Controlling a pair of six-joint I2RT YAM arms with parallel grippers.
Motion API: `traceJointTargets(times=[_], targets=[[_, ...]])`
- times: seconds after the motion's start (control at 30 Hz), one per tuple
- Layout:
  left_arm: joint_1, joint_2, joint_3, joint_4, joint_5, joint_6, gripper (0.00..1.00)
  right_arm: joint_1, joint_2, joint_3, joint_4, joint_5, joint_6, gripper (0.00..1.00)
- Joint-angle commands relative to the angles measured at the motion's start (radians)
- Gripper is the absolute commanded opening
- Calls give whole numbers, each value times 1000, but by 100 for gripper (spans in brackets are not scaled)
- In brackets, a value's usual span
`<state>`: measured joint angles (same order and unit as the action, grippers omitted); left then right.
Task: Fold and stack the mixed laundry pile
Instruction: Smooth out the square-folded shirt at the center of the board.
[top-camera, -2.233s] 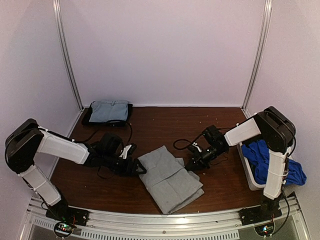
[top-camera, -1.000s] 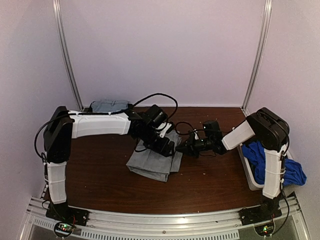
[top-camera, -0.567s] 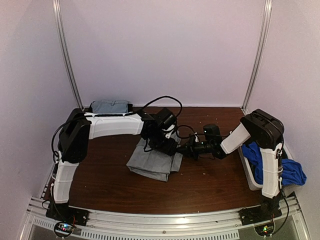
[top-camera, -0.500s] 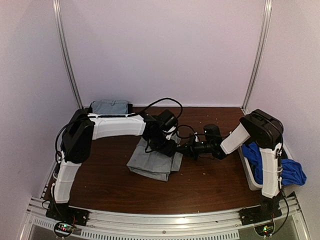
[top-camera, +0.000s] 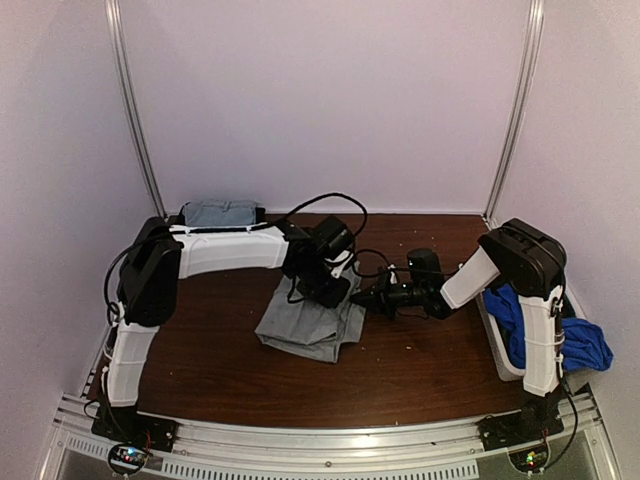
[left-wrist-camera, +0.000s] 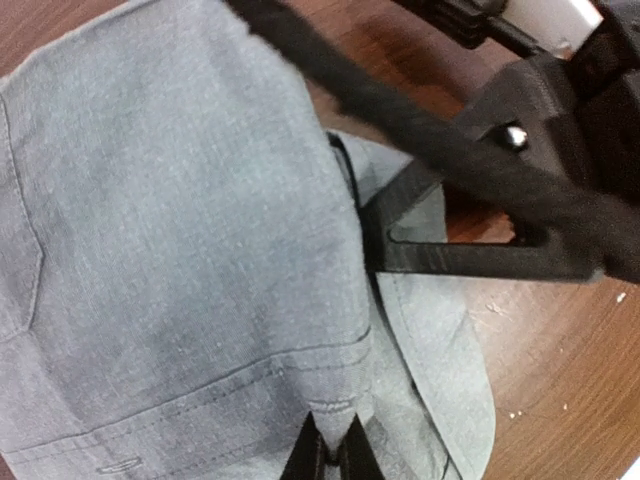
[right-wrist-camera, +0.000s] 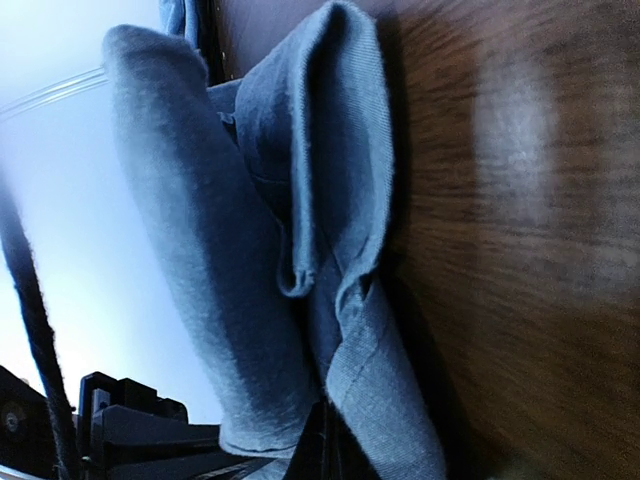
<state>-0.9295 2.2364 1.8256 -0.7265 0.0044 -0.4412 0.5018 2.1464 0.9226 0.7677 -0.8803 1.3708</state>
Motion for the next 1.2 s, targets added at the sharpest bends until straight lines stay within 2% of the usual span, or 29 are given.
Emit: traceJointTargets(times=[0.0, 0.53, 0.9, 1.17], targets=[[-5, -95, -9, 0, 68, 31, 0, 15, 44, -15, -33, 19, 0, 2], [-5, -165, -55, -37, 232, 12, 0, 17, 63, -10, -84, 26, -3, 2], [1, -74, -48, 42, 256, -123, 2, 17, 43, -2, -87, 18, -8, 2], [42, -47, -80, 137, 307, -241, 0, 18, -10, 33, -219, 37, -74, 2]])
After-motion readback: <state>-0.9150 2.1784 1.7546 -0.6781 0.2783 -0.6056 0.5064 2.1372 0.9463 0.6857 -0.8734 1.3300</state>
